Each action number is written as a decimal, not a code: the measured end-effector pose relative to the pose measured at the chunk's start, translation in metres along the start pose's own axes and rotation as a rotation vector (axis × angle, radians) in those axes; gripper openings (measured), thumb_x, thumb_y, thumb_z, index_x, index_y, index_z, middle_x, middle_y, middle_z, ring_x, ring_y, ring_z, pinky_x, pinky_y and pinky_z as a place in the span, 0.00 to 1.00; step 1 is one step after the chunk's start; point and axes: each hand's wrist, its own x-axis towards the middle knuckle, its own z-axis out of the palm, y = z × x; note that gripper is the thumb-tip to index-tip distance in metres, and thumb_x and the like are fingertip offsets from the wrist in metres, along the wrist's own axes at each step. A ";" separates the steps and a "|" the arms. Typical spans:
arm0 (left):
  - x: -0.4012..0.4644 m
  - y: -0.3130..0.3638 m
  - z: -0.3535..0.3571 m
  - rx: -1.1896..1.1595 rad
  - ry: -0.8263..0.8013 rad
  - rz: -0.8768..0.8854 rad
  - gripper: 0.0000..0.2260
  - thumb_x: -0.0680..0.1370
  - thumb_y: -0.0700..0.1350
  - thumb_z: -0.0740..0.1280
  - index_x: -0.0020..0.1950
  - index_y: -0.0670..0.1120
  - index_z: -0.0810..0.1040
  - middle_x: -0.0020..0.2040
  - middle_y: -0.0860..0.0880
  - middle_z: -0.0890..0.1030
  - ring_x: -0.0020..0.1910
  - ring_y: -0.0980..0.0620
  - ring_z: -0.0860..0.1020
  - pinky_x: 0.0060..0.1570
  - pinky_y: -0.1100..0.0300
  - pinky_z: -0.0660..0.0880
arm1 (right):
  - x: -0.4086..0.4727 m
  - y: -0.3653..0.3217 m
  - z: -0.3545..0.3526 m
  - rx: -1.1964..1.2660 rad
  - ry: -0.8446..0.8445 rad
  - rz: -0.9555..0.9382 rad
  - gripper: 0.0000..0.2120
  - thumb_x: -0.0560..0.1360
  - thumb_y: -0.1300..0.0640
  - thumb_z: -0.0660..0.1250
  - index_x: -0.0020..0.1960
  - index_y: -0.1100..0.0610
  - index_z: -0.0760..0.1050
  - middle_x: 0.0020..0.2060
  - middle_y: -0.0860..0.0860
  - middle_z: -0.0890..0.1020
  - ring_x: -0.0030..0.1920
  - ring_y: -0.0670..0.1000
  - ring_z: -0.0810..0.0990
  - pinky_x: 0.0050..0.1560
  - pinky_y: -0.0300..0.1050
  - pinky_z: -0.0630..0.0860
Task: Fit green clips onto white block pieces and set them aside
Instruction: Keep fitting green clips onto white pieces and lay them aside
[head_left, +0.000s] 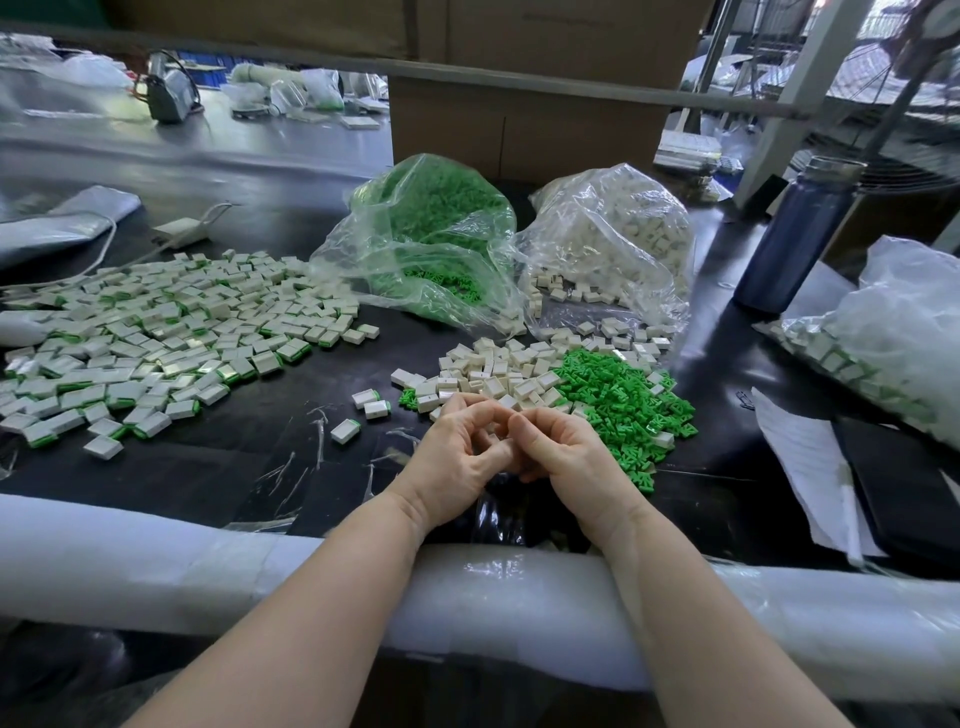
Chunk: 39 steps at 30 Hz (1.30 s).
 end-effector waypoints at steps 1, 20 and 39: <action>0.000 0.000 0.000 0.000 -0.001 0.001 0.13 0.74 0.33 0.66 0.43 0.52 0.76 0.54 0.45 0.69 0.32 0.65 0.71 0.40 0.75 0.69 | 0.000 0.000 0.000 0.001 0.000 0.004 0.07 0.78 0.60 0.61 0.48 0.63 0.75 0.32 0.52 0.76 0.33 0.48 0.73 0.35 0.36 0.71; -0.001 0.001 0.000 0.049 -0.064 -0.004 0.11 0.75 0.35 0.66 0.43 0.52 0.76 0.52 0.45 0.69 0.41 0.56 0.70 0.44 0.75 0.68 | -0.002 -0.001 -0.002 0.087 0.049 0.001 0.07 0.74 0.64 0.66 0.42 0.67 0.80 0.26 0.53 0.76 0.25 0.43 0.70 0.28 0.32 0.68; -0.003 0.006 0.002 0.072 -0.092 -0.009 0.08 0.74 0.32 0.65 0.46 0.45 0.76 0.53 0.40 0.69 0.43 0.52 0.69 0.45 0.72 0.68 | -0.003 -0.002 -0.002 0.193 0.031 0.034 0.07 0.74 0.68 0.65 0.39 0.66 0.79 0.23 0.50 0.78 0.24 0.42 0.74 0.26 0.31 0.70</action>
